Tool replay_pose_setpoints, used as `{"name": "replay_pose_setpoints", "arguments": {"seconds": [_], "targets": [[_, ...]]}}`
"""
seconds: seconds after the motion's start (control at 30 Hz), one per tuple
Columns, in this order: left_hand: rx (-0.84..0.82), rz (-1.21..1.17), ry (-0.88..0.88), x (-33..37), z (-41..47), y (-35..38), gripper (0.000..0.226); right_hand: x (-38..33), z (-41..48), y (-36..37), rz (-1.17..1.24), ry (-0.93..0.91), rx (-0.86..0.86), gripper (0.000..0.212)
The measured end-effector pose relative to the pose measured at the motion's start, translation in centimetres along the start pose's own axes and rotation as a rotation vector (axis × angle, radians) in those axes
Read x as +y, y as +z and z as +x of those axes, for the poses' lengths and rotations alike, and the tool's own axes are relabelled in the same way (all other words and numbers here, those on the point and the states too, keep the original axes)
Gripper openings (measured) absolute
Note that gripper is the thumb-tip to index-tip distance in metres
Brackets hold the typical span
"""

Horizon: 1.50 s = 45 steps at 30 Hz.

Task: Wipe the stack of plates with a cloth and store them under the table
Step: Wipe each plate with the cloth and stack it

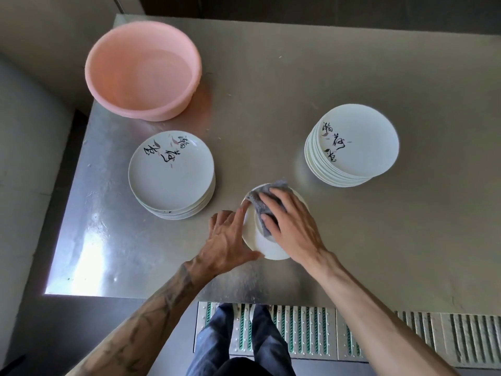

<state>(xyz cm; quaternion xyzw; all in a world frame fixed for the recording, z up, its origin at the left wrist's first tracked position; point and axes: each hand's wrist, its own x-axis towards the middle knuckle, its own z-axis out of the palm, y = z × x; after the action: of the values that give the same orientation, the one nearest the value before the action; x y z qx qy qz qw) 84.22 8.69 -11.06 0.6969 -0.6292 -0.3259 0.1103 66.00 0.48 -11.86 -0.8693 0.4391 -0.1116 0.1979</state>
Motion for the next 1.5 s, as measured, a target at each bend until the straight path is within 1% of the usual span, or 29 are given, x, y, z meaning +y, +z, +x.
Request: {"name": "replay_pose_setpoints", "arguments": {"seconds": [0.03, 0.07, 0.13, 0.17, 0.2, 0.23, 0.33, 0.4, 0.43, 0.5, 0.6, 0.73, 0.83, 0.9, 1.0, 1.1, 1.17, 1.27, 1.37, 1.43, 1.5], "targets": [[-0.008, 0.004, -0.004, -0.1, 0.0, -0.1, 0.133, 0.3, 0.4, -0.1, 0.0, 0.017, -0.01, 0.047], [-0.019, 0.013, -0.005, -0.2, 0.1, -0.2, 0.133, 0.8, 0.4, -0.2, 0.019, 0.075, -0.011, 0.047], [-0.033, 0.035, 0.004, -0.4, 0.4, -0.1, 0.133, 1.8, -0.5, -0.6, 0.076, 0.248, 0.025, 0.048], [-0.042, 0.043, 0.011, -0.3, 0.4, -0.1, 0.132, 2.0, -1.3, -0.7, 0.081, 0.304, 0.047, 0.049], [-0.047, 0.047, 0.016, -0.4, 0.5, 0.0, 0.132, 1.8, -2.1, -0.8, 0.063, 0.31, 0.057, 0.05], [-0.051, 0.05, 0.019, -0.4, 0.4, 0.2, 0.133, 1.4, -2.8, -0.6, 0.03, 0.263, 0.05, 0.05], [-0.061, 0.028, 0.019, -0.7, 0.1, 0.6, 0.134, 0.2, -3.0, 0.5, -0.024, 0.03, 0.0, 0.05], [-0.054, -0.02, 0.017, -0.8, 0.2, 0.7, 0.134, 0.3, -1.5, 0.5, -0.025, 0.004, -0.025, 0.051], [-0.051, -0.034, 0.018, -0.8, 0.3, 0.7, 0.133, 0.6, -0.8, 0.4, -0.025, 0.035, -0.026, 0.05], [-0.046, -0.049, 0.019, -0.7, 0.6, 0.7, 0.133, 1.7, -0.6, -0.2, 0.023, 0.172, 0.003, 0.047], [-0.025, -0.081, 0.019, -0.4, 0.5, 0.7, 0.133, 2.2, -3.5, -0.9, 0.137, 0.386, 0.067, 0.05], [-0.016, -0.075, 0.03, -0.3, 0.4, 0.7, 0.134, -0.8, -8.9, 0.3, 0.201, 0.511, 0.144, 0.054], [-0.028, -0.079, 0.022, 0.0, 0.5, 0.4, 0.132, -2.7, -9.5, 1.2, 0.228, 0.568, 0.204, 0.048], [-0.038, -0.103, 0.005, 0.0, 0.6, 0.2, 0.132, -2.7, -8.2, 1.1, 0.197, 0.52, 0.215, 0.044], [-0.042, -0.107, -0.006, 0.0, 0.6, 0.1, 0.133, -3.3, -5.8, 1.2, 0.11, 0.366, 0.157, 0.04], [-0.024, -0.1, 0.031, 0.0, 0.2, 0.2, 0.129, -4.4, -5.3, 1.9, 0.097, 0.166, 0.069, 0.045], [-0.029, -0.068, 0.06, -0.2, 0.1, 0.3, 0.13, -4.0, -6.2, 1.9, 0.087, 0.105, 0.036, 0.049], [-0.056, -0.058, 0.045, -0.5, 0.1, 0.4, 0.133, -1.8, -7.6, 1.0, 0.066, 0.155, 0.057, 0.046], [-0.062, -0.071, 0.041, -0.5, 0.1, 0.4, 0.132, 0.7, -8.8, 0.1, 0.034, 0.169, 0.04, 0.05], [-0.055, -0.083, 0.035, -0.4, 0.1, 0.3, 0.132, 1.9, -9.1, -0.5, 0.074, 0.199, 0.056, 0.05], [-0.049, -0.095, 0.026, -0.4, 0.1, 0.3, 0.132, 2.4, -8.4, -0.8, 0.16, 0.28, 0.08, 0.048]]}}
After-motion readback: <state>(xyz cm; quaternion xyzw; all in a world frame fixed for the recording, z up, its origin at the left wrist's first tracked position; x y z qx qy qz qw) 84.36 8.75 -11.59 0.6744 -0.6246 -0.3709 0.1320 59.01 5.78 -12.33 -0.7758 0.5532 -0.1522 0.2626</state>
